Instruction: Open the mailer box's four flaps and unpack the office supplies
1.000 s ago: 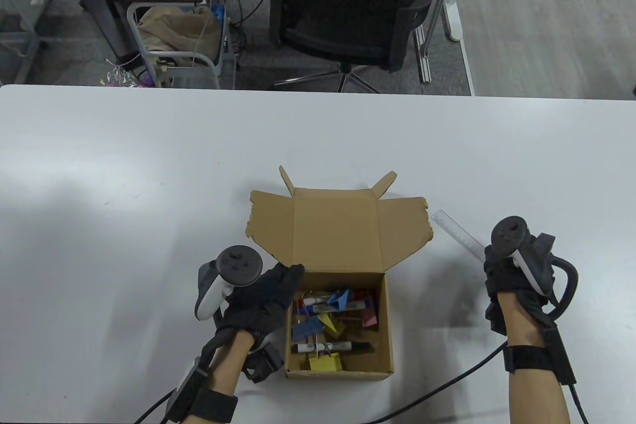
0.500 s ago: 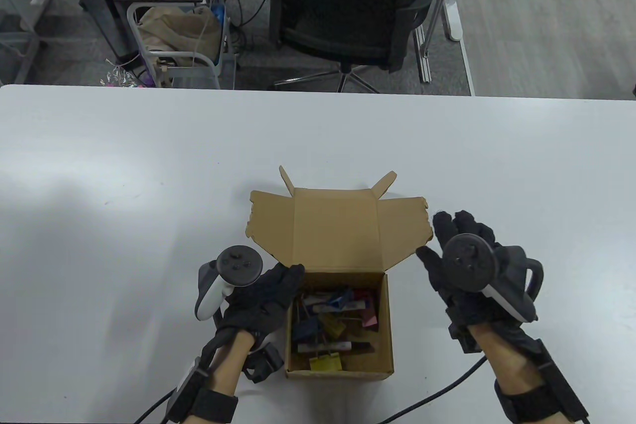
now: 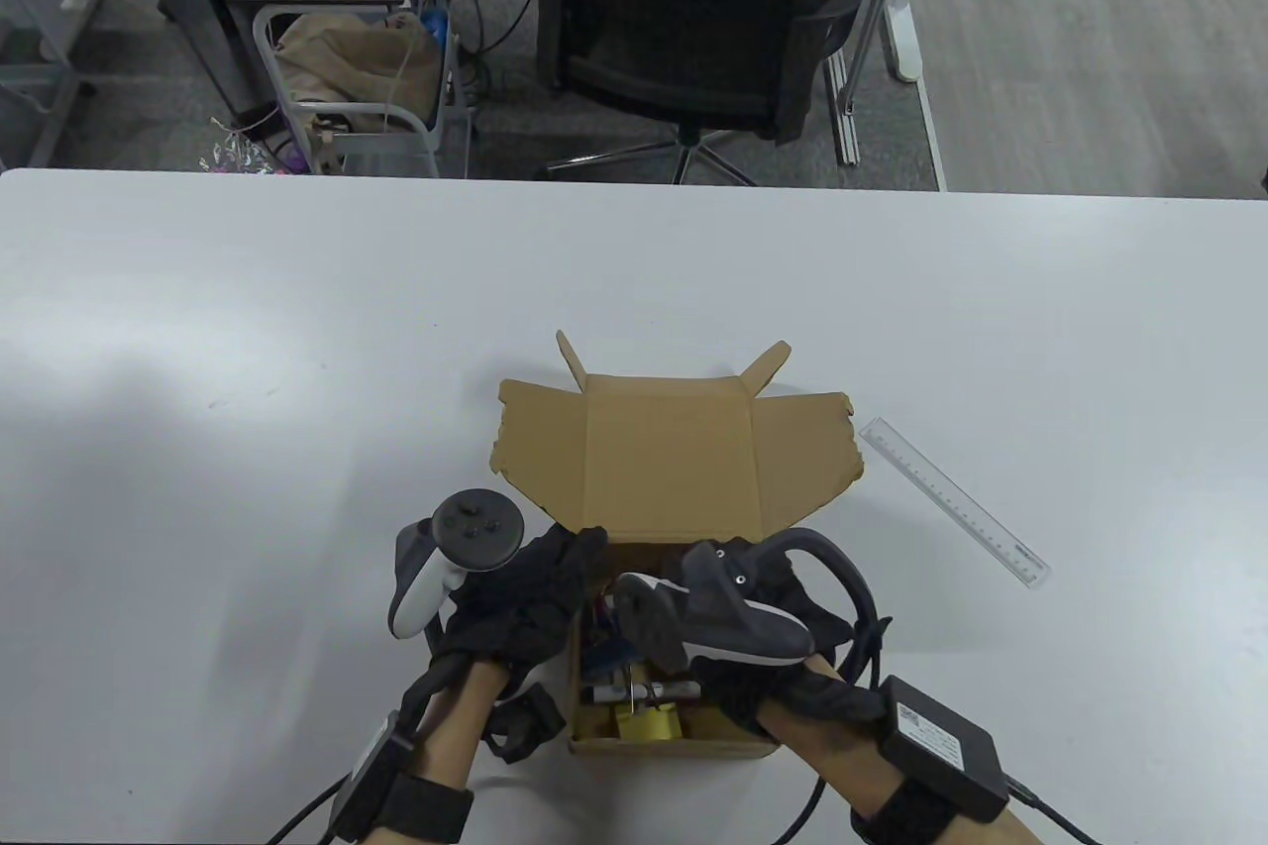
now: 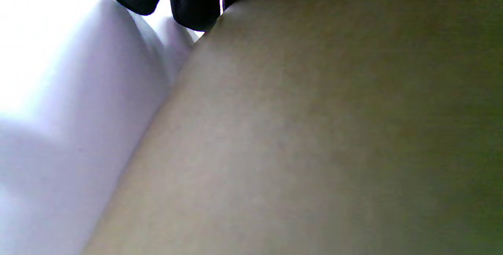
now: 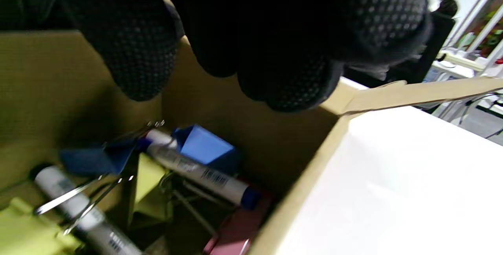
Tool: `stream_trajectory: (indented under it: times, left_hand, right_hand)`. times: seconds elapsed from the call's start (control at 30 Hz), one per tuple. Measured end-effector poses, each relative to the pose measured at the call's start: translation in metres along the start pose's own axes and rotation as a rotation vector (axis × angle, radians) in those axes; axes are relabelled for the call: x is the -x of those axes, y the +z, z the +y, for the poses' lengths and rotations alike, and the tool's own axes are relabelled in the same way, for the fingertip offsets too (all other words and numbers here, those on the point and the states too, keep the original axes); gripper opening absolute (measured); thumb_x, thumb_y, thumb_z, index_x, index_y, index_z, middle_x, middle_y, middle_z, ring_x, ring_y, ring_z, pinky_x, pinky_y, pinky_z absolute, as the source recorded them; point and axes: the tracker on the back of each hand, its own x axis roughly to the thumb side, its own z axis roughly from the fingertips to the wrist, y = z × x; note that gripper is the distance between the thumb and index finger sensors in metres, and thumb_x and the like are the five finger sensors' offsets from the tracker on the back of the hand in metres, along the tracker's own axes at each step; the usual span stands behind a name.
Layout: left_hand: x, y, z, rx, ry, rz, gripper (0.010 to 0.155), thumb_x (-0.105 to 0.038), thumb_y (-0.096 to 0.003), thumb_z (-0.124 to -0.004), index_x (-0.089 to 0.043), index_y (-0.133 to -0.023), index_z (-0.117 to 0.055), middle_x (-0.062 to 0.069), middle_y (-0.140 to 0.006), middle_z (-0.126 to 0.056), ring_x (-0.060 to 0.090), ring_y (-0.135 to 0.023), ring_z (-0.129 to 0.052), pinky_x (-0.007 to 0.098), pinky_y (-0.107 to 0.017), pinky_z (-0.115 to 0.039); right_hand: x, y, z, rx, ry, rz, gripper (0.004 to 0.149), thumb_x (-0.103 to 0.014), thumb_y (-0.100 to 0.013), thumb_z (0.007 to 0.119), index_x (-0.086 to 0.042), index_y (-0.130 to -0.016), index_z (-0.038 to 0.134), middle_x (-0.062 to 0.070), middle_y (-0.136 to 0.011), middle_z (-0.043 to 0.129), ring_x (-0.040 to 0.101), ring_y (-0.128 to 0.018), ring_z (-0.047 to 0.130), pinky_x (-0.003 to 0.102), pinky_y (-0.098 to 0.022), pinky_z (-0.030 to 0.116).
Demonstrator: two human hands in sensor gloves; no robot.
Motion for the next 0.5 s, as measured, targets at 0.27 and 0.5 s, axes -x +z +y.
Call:
stream_trajectory:
  times: [0.27,0.5]
  left_hand:
    - [0.0,0.0,0.0,0.001,-0.005,0.001,0.062,-0.063,-0.0589,-0.041,-0.032,-0.112,-0.05,-0.001,-0.121,-0.061,0.035,-0.116,-0.056,0.059,-0.083,-0.051]
    - [-0.001,0.0,0.0,0.001,-0.012,0.0,0.062,-0.063,-0.0588,-0.041,-0.032,-0.112,-0.05,-0.001,-0.121,-0.061,0.035,-0.116,-0.056,0.059,-0.083,-0.051]
  right_hand:
    - [-0.002,-0.023,0.028,-0.176,0.059,0.075,0.057,-0.036,-0.044,0.096,-0.002,-0.089,0.086,0.027,-0.079,0.099,0.022,-0.027,0.104,0.037,-0.013,0.09]
    - [-0.002,-0.038,0.046,-0.27,0.128,0.105,0.063,-0.037,-0.045,0.094,0.001,-0.094,0.081,0.025,-0.085,0.096,0.014,-0.013,0.098,0.032,-0.007,0.087]
